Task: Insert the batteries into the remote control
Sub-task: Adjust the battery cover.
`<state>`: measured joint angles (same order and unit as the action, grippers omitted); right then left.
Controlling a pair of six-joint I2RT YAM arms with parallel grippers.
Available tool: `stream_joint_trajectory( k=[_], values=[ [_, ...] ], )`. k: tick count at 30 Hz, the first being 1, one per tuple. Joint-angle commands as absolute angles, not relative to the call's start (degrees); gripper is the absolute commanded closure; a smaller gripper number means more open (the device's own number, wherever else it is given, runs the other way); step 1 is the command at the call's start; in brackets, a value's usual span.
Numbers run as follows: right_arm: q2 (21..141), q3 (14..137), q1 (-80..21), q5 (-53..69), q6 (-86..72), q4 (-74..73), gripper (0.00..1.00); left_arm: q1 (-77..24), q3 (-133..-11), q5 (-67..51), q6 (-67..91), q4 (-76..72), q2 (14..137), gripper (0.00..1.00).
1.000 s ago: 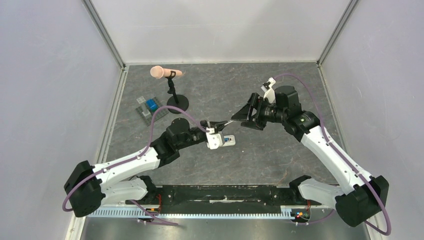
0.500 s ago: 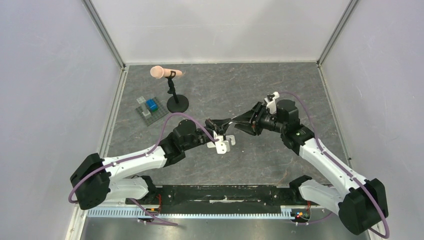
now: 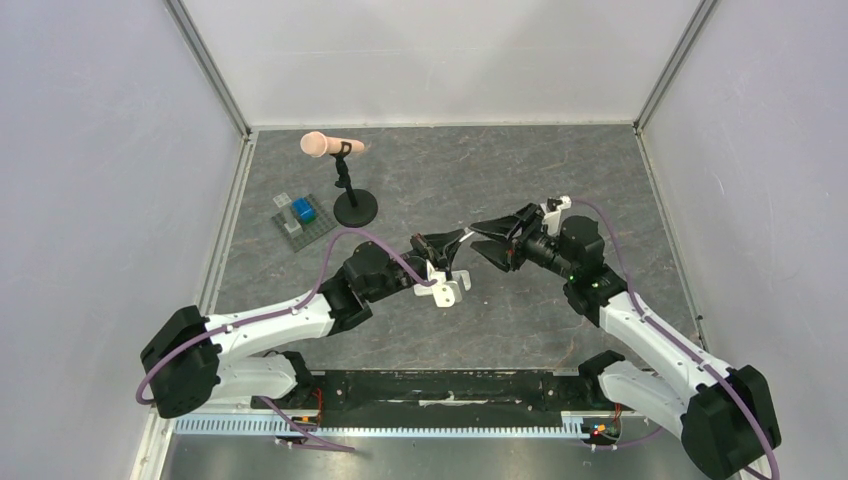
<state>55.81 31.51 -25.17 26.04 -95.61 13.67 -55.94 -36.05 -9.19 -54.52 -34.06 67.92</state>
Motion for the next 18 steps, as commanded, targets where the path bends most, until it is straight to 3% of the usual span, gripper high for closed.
stream_joint_trajectory(
  k=[1, 12, 18],
  values=[
    [55.2, 30.6, -25.1, 22.5, -99.3, 18.7, 0.47, -56.6, -37.3, -9.2, -56.5, -39.3, 67.9, 0.98],
    [59.9, 37.1, -25.1, 23.4, -94.2, 7.8, 0.69, -57.6, -39.0, -11.4, -60.4, -34.4, 69.3, 0.96],
    [60.5, 37.4, -25.1, 23.0, -94.4, 7.0, 0.99, -58.0, -39.6, -10.2, -59.4, -34.2, 69.7, 0.9]
  ],
)
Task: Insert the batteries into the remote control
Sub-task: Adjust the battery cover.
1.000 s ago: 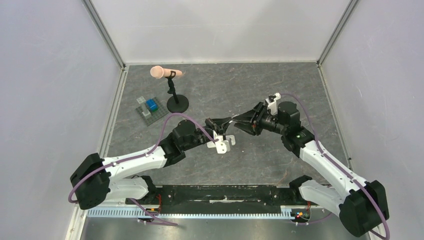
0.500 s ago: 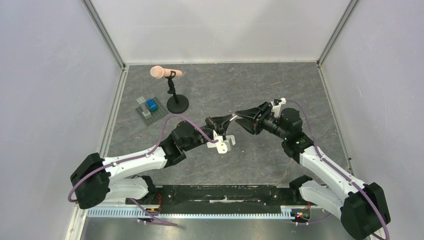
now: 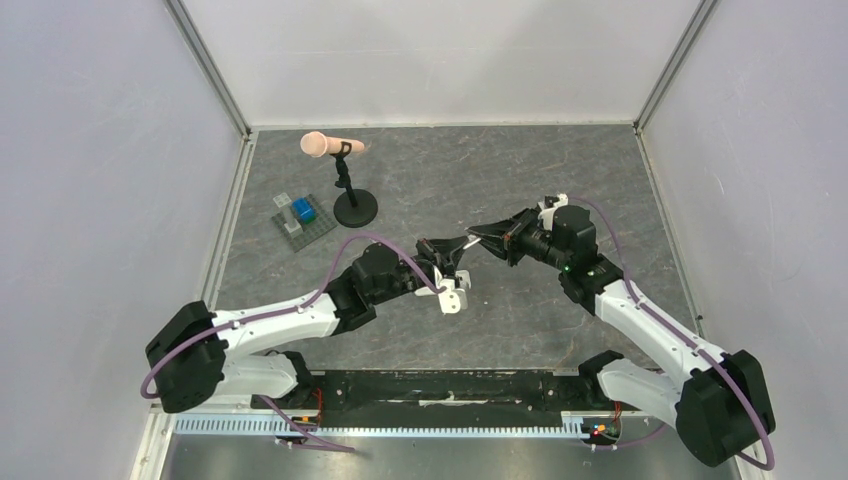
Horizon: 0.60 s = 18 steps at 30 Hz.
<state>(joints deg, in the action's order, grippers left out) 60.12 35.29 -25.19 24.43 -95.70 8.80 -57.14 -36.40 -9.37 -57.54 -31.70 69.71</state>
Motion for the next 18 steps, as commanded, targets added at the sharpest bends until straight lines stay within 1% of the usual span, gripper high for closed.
stream_joint_trajectory(
  k=[1, 2, 6, 7, 8, 13, 16, 18],
  values=[
    [60.4, 37.3, -25.1, 22.9, -94.6, 7.4, 1.0, -58.0, -39.6, -9.9, -58.9, -33.9, 69.6, 0.87],
    [60.3, 37.0, -25.1, 22.8, -94.9, 8.3, 1.0, -58.2, -39.6, -9.6, -58.2, -33.5, 69.4, 0.83],
    [59.6, 36.1, -25.1, 22.4, -95.7, 11.0, 1.0, -58.3, -38.8, -8.3, -52.0, -32.8, 68.1, 0.55],
    [59.3, 35.7, -25.1, 22.2, -96.0, 11.9, 1.0, -58.3, -38.3, -7.8, -50.2, -32.7, 67.6, 0.32],
    [59.0, 35.3, -25.1, 21.9, -96.4, 12.6, 1.0, -58.3, -37.8, -7.3, -46.9, -32.8, 66.8, 0.24],
    [57.9, 34.2, -25.1, 20.8, -98.0, 16.6, 1.0, -58.3, -36.2, -5.0, -25.1, -30.4, 61.4, 0.23],
    [58.3, 34.4, -25.1, 20.9, -97.4, 18.7, 1.0, -58.3, -37.8, -6.1, -12.7, -24.4, 59.2, 0.22],
    [58.8, 34.7, -25.0, 20.9, -95.8, 19.9, 1.0, -58.3, -39.8, -4.2, -2.6, -22.0, 58.8, 0.22]
  ],
)
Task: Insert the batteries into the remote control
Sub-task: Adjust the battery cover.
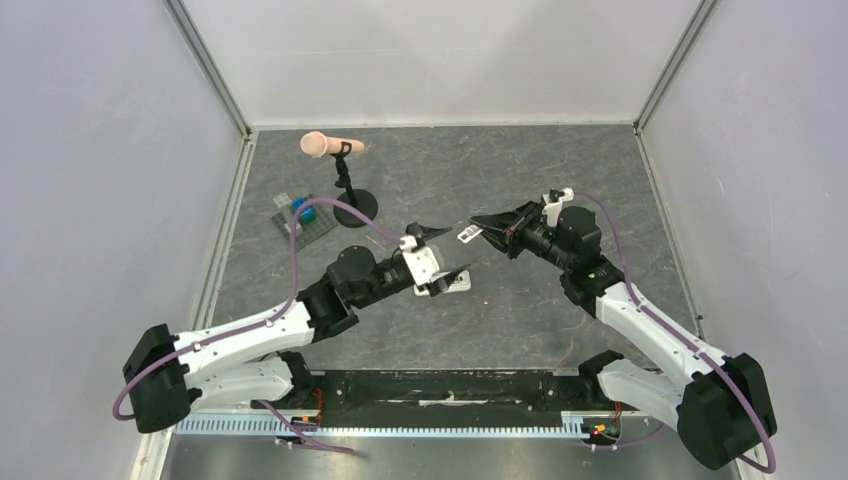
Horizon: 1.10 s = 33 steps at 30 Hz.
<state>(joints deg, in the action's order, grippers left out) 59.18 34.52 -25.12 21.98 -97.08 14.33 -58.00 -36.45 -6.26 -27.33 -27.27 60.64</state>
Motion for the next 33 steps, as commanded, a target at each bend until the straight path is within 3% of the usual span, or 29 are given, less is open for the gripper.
stream_joint_trajectory(
  k=[1, 5, 9, 17, 21, 25, 31, 33],
  values=[
    [58.9, 34.8, -25.0, 20.8, -94.4, 20.8, 1.0, -58.3, -41.2, -1.2, 4.8, -21.0, 58.6, 0.22],
    [58.9, 34.5, -24.0, 20.3, -89.5, 23.5, 1.0, -58.3, -52.5, 6.1, 21.4, -5.3, 58.0, 0.21],
    [58.4, 33.7, -23.0, 20.2, -88.5, 31.8, 1.0, -57.9, -55.9, 15.6, 38.1, -1.9, 57.1, 0.2],
    [58.8, 33.2, -22.9, 20.3, -90.9, 43.8, 1.0, -52.5, -58.4, 4.5, 59.4, -1.5, 63.7, 0.27],
    [59.4, 33.6, -22.9, 20.2, -92.2, 47.3, 1.0, -48.5, -54.4, -2.5, 66.5, -12.0, 65.6, 0.33],
    [59.6, 33.9, -22.9, 20.5, -92.3, 47.1, 1.0, -48.0, -53.3, -4.5, 67.8, -20.7, 67.1, 0.38],
    [60.3, 33.5, -22.9, 20.0, -92.1, 47.8, 1.0, -48.1, -54.8, -6.6, 68.7, -21.2, 69.3, 0.44],
    [60.8, 33.6, -22.9, 20.0, -92.1, 48.2, 1.0, -48.1, -54.7, -7.2, 70.0, -21.9, 69.9, 0.5]
  ],
)
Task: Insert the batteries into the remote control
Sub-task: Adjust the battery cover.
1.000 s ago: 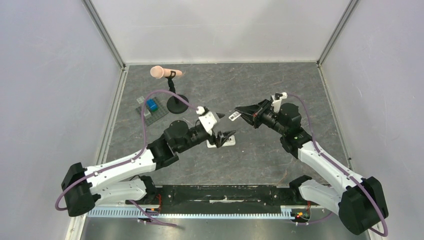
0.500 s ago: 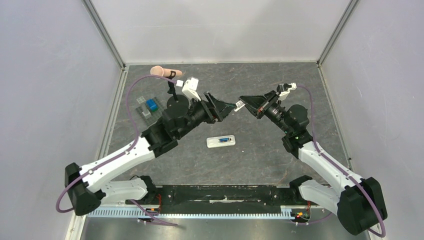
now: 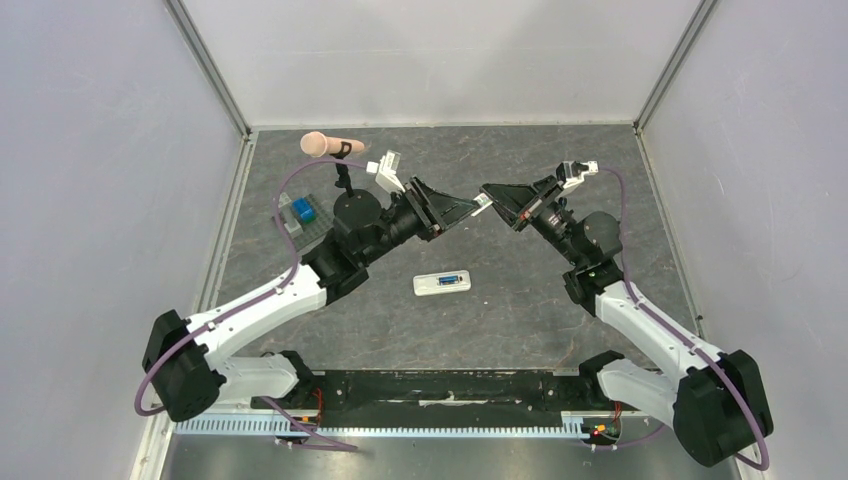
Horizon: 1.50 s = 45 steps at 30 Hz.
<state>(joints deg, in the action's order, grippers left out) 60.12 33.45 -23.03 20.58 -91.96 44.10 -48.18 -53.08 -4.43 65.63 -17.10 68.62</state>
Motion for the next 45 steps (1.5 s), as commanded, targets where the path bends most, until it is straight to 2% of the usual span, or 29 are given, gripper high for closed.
stream_joint_trajectory(
  k=[1, 5, 8, 9, 12, 13, 16, 19, 24, 29, 45],
  values=[
    [61.0, 33.7, -22.9, 20.1, -92.1, 48.3, 1.0, -48.1, -54.7, -7.3, 70.4, -22.0, 70.2, 0.55],
    [61.5, 33.6, -22.9, 20.5, -92.1, 48.5, 1.0, -48.1, -54.3, -6.5, 71.0, -22.2, 70.5, 0.72],
    [61.8, 33.3, -22.8, 21.8, -91.9, 48.0, 1.0, -48.1, -54.4, -6.2, 70.4, -22.5, 70.8, 0.97],
    [61.9, 33.2, -22.9, 23.1, -91.8, 47.9, 0.96, -48.0, -54.3, -6.1, 69.9, -22.3, 70.8, 0.98],
    [61.4, 32.6, -22.0, 27.3, -89.5, 49.3, 0.58, -47.1, -54.6, -6.4, 68.1, -19.1, 70.2, 0.98],
    [60.7, 32.6, -21.3, 28.3, -88.4, 47.8, 0.49, -46.5, -54.9, -7.2, 67.6, -17.1, 69.8, 0.98],
    [58.4, 33.5, -18.7, 30.8, -81.4, 40.2, 0.32, -43.5, -55.3, -11.9, 65.7, -12.1, 69.1, 0.98],
    [59.1, 39.1, -16.5, 36.4, -68.6, 26.0, 0.27, -39.6, -56.5, -21.0, 63.1, -7.6, 69.3, 0.98],
    [63.7, 49.4, -16.2, 43.8, -46.6, 5.4, 0.26, -36.9, -63.2, -34.4, 52.3, 3.7, 71.4, 0.98],
    [65.6, 54.1, -16.3, 43.9, -34.8, -5.8, 0.26, -36.1, -66.1, -39.5, 48.8, 8.2, 72.7, 0.98],
    [65.2, 50.9, -19.0, 48.9, -40.1, 1.1, 0.4, -34.9, -65.3, -44.3, 52.8, 4.1, 75.1, 0.98]
  ],
)
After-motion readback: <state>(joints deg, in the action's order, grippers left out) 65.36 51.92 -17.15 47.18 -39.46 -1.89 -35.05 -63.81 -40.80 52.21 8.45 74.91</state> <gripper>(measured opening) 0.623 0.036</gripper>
